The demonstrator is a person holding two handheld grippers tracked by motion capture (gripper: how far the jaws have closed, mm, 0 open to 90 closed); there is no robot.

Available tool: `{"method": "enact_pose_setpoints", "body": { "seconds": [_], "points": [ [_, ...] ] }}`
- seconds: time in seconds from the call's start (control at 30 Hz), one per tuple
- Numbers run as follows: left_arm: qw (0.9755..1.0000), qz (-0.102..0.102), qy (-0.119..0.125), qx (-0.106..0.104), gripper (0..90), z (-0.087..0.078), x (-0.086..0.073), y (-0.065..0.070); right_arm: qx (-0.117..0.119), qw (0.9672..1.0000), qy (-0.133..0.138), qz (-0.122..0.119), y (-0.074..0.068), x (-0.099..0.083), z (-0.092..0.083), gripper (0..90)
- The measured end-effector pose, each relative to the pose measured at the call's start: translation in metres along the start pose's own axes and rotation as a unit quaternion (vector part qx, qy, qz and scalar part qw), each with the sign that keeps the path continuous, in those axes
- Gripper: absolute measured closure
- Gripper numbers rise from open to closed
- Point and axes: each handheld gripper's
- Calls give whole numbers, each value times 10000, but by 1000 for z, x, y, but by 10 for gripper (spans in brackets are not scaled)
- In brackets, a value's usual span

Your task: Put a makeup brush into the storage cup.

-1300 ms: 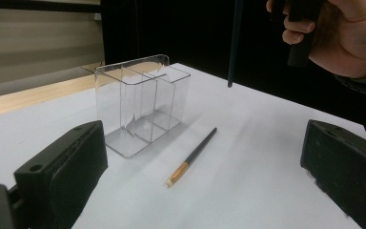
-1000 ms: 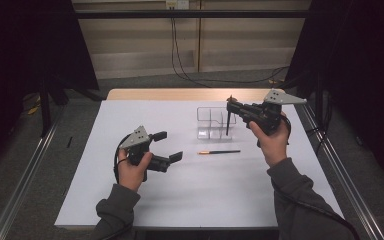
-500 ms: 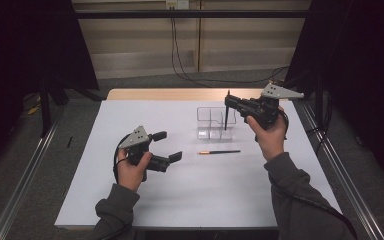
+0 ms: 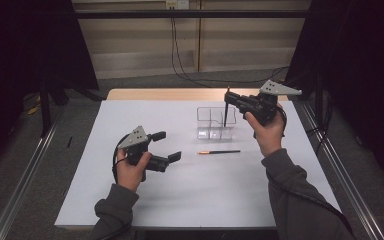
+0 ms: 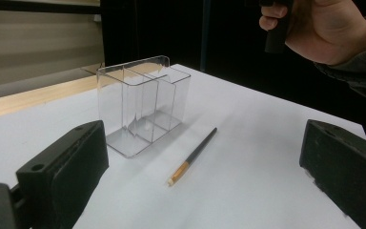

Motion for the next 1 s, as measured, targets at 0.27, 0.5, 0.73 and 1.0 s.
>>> {"method": "enact_pose_setpoints", "body": {
  "seconds": [0.27,0.5,0.73,1.0],
  "points": [
    [10000,-9,23,-10,22,-2,0,0,-102,9999,3,-12,5,0,4,843],
    [10000,-9,9,-4,22,-3,-2,0,-191,9998,71,-57,9,0,7,843],
    [10000,-29,0,24,23,-5,-3,0,-254,9997,16,-50,12,-1,10,843],
    [10000,-49,-2,52,23,-5,-4,1,-272,9996,-6,-87,15,-4,14,843]
  ]
}}
Point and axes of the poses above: each handheld gripper's, and its own axes: z roughly forward along the jaws, x roughly out of its top, y roughly to its right, and after that the axes turned 6 degrees about -x, right-handed
